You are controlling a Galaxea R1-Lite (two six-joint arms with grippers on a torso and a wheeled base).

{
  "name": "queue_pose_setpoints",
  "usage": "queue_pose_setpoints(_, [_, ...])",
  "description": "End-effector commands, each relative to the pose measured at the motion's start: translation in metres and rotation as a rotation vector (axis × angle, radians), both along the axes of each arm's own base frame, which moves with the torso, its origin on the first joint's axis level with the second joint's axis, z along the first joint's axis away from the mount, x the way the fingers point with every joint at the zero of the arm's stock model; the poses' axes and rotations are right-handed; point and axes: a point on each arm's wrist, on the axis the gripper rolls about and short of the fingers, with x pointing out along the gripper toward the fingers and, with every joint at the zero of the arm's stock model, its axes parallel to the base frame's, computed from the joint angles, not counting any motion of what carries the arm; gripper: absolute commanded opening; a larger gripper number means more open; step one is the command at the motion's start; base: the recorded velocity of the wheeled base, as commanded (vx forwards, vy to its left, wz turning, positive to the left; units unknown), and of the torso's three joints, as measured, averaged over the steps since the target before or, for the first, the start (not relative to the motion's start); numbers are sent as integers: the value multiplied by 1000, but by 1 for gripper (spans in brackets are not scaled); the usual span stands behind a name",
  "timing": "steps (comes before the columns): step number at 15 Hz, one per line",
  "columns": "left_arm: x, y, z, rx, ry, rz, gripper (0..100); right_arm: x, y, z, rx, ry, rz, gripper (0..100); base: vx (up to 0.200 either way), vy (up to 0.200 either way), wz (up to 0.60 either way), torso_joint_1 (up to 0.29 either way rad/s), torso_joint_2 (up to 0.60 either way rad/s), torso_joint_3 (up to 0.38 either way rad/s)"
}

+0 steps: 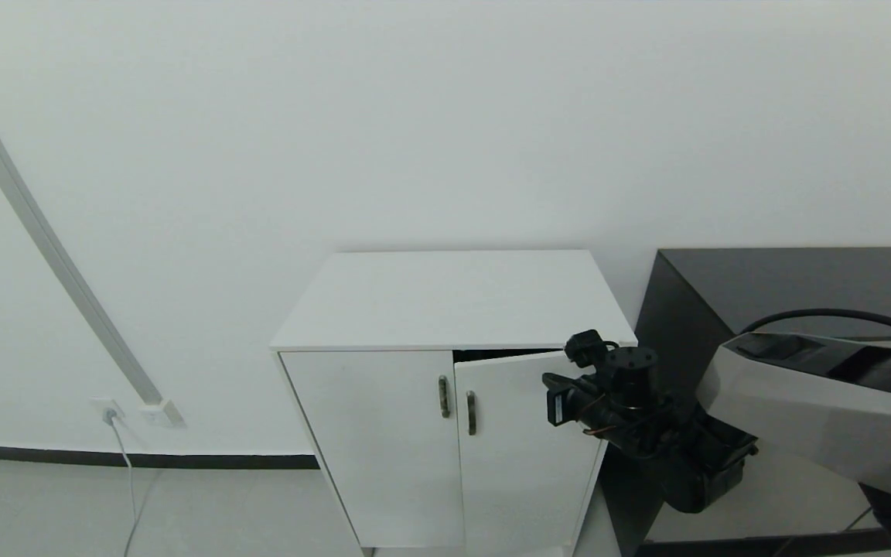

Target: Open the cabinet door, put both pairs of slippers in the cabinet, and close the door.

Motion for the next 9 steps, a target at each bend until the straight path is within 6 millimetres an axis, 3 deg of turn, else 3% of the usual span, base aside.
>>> queue_pose_setpoints(1, [0, 0, 0, -1, 3, 2, 0, 6, -2, 2, 2, -4, -10, 0, 0, 0, 0, 0, 0, 0])
queue_pose_setpoints(9, [0, 0, 0, -1, 1, 2, 0, 13, -5, 4, 2, -2, -24, 0, 0, 0, 0, 0, 0, 0])
